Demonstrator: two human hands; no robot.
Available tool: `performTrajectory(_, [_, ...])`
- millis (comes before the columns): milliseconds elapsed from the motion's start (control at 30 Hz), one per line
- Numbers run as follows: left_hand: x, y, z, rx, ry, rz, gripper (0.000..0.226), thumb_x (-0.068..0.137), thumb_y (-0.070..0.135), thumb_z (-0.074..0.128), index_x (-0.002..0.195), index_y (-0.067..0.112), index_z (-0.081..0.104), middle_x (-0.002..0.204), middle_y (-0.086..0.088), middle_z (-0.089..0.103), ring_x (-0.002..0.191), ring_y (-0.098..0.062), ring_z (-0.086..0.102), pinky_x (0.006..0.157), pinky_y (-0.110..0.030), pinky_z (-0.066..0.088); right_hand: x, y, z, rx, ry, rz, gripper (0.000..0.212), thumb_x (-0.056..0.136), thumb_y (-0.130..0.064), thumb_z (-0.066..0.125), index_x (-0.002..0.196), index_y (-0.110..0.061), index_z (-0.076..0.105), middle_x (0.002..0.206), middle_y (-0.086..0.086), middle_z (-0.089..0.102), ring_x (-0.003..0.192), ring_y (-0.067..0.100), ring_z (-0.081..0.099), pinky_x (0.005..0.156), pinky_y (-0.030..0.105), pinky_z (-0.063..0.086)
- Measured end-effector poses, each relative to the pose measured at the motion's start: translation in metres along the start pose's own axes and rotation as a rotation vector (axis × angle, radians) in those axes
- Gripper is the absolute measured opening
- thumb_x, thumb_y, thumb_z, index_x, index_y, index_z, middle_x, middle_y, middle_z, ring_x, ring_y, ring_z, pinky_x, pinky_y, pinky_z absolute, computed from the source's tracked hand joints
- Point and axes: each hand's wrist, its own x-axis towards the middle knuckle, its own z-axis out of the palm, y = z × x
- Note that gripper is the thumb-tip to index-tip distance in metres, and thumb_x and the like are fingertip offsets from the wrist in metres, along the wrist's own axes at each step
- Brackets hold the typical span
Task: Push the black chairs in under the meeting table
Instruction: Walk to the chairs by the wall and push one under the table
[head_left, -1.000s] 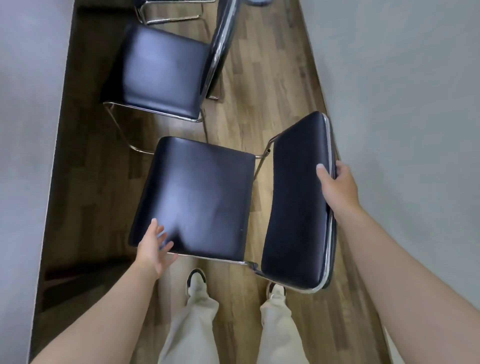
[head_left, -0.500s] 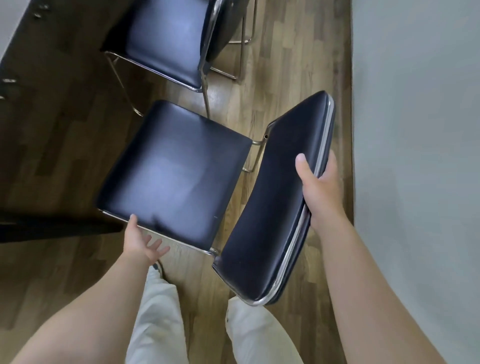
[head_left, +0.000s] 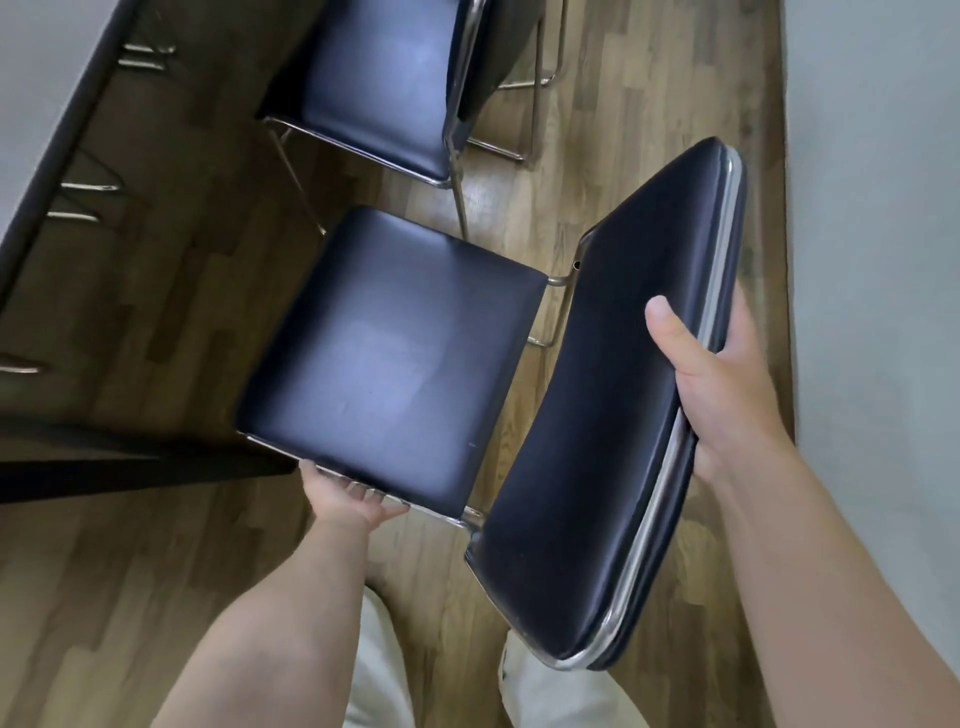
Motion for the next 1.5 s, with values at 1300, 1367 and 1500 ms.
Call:
performTrajectory(1300, [-0.148,-0.033,0.078,-0.200,0.102,-0.057,0.075,0.094,0.064,0.063,0.154,0.025,0.041,0.151,-0.013,0.054,0.097,-0.038,0.068,0.072,-0.052,0.055,0.070,-0.063,0.139,-0.065,-0.284,0.041,0.099,0.091,-0.053,0.075,0.164,-0.045,0.009,0.175,-0.015,0.013,0.158,0.024,0.027,0.125,0.050,0.033])
performTrajectory(1367, [-0.153,-0.032,0.077,-0.174,0.149,-0.050,0.080,0.093,0.065,0.064,0.157,0.024,0.039,0.155,-0.015,0.049,0.109,-0.041,0.067,0.075,-0.050,0.057,0.066,-0.065,0.141,-0.088,-0.298,0.053,0.098,0.091,-0.054,0.073,0.165,-0.044,0.009,0.175,-0.014,0.014,0.158,0.023,0.027,0.125,0.049,0.032])
performTrajectory(1500, [-0.161,-0.030,0.080,-0.130,0.188,-0.053,0.081,0.094,0.066,0.062,0.158,0.021,0.039,0.157,-0.019,0.045,0.103,-0.041,0.066,0.065,-0.045,0.053,0.069,-0.064,0.132,-0.162,-0.346,0.043,0.102,0.090,-0.054,0.075,0.165,-0.041,0.007,0.175,-0.013,0.013,0.159,0.019,0.023,0.127,0.046,0.029])
